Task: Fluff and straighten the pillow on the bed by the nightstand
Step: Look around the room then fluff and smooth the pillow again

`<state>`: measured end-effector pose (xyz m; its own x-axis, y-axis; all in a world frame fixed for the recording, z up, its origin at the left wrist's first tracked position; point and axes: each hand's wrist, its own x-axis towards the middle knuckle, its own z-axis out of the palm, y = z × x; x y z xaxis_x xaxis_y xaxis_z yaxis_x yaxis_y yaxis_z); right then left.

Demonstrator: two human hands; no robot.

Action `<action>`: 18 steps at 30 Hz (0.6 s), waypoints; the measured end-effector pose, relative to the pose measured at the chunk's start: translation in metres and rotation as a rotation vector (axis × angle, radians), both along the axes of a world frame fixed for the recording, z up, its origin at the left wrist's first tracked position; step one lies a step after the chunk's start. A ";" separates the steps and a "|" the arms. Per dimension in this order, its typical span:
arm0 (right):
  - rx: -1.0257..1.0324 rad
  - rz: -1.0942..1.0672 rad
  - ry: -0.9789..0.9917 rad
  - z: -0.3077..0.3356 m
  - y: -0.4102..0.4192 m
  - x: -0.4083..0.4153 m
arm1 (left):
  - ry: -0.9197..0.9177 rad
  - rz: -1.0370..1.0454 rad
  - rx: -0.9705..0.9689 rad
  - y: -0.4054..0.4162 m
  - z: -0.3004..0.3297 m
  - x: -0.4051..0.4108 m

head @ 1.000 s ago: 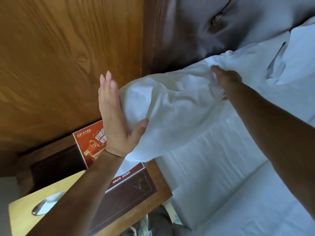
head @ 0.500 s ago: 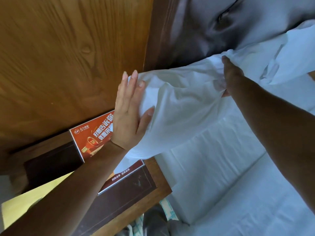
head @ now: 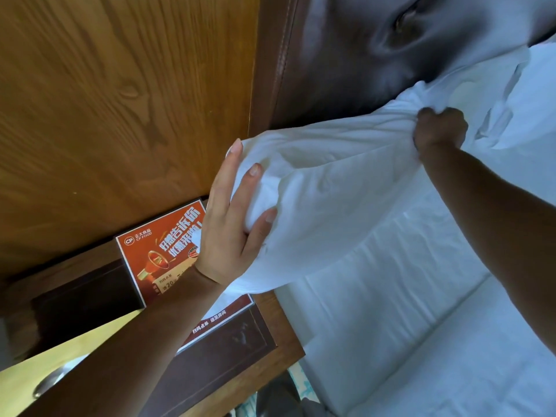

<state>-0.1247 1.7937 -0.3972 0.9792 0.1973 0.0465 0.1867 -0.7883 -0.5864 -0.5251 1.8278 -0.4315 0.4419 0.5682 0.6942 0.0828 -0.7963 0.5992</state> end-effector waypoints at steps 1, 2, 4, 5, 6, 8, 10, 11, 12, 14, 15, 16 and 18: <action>0.006 0.000 -0.013 0.000 -0.001 0.003 | -0.001 0.004 0.008 0.001 0.000 0.004; 0.013 0.000 -0.023 0.001 -0.002 0.007 | -0.002 0.006 0.011 0.002 0.000 0.009; 0.038 0.003 -0.032 0.002 -0.001 0.015 | 0.000 0.005 -0.006 0.004 -0.001 0.022; 0.052 -0.001 -0.029 0.002 -0.001 0.020 | -0.001 0.003 -0.023 0.004 -0.003 0.029; 0.065 -0.011 -0.028 0.002 0.000 0.026 | -0.002 -0.003 -0.035 0.003 -0.005 0.038; 0.085 -0.036 -0.030 0.002 0.002 0.038 | -0.007 -0.018 -0.046 -0.003 -0.010 0.060; 0.090 -0.056 -0.039 0.002 0.004 0.053 | -0.015 -0.015 -0.064 -0.007 -0.012 0.084; 0.092 -0.064 -0.040 0.002 0.005 0.061 | -0.020 -0.005 -0.077 -0.007 -0.012 0.097; 0.092 -0.071 -0.040 0.002 0.005 0.071 | -0.026 0.007 -0.092 -0.007 -0.012 0.109; 0.086 -0.091 -0.034 0.003 0.005 0.090 | -0.040 0.025 -0.113 -0.005 -0.011 0.137; 0.084 -0.103 -0.030 0.003 0.005 0.100 | -0.044 0.026 -0.124 -0.005 -0.010 0.150; 0.084 -0.116 -0.028 0.005 0.004 0.110 | -0.046 0.020 -0.138 -0.004 -0.009 0.162; 0.069 -0.130 -0.002 0.008 0.003 0.131 | -0.039 -0.010 -0.151 -0.001 -0.009 0.183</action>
